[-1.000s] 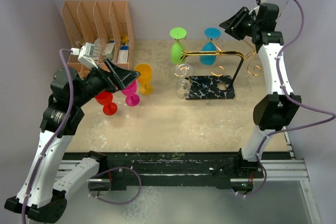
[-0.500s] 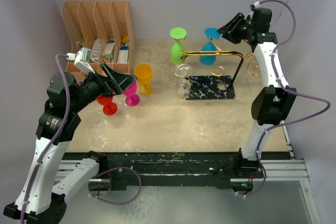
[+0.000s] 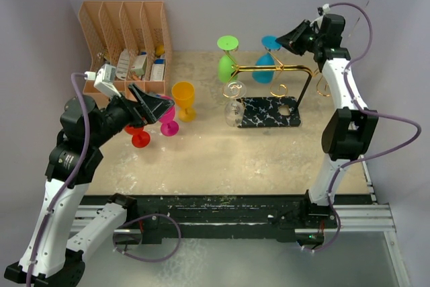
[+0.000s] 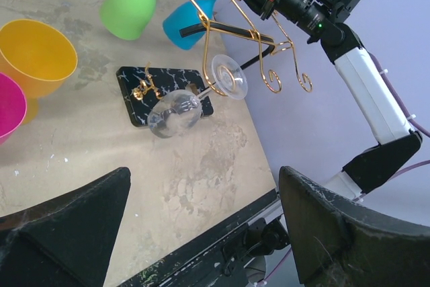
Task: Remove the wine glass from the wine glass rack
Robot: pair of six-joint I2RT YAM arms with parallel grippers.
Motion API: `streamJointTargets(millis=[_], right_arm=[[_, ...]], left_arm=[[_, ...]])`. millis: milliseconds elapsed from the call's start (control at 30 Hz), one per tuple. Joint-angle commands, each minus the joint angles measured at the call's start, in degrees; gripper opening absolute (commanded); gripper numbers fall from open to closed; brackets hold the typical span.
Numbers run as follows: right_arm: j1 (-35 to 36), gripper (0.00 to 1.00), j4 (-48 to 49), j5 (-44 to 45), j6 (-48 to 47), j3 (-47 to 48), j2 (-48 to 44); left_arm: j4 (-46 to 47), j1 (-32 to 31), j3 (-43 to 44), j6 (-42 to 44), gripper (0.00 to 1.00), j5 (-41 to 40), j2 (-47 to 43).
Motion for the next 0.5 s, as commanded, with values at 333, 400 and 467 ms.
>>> streamJointTargets(millis=[333, 400, 467], right_arm=[[-0.2, 0.0, 10.8, -3.6, 4.2, -6.1, -8.2], [-0.2, 0.0, 13.1, -4.0, 5.9, -7.5, -9.1], [-0.2, 0.0, 14.3, -4.7, 6.9, -7.9, -9.4]], left_arm=[[0.7, -0.2, -0.8, 0.8, 0.94, -0.6, -0.9], [0.9, -0.2, -0.9, 0.7, 0.94, -0.4, -1.0], [0.9, -0.2, -0.9, 0.6, 0.93, -0.3, -1.1]])
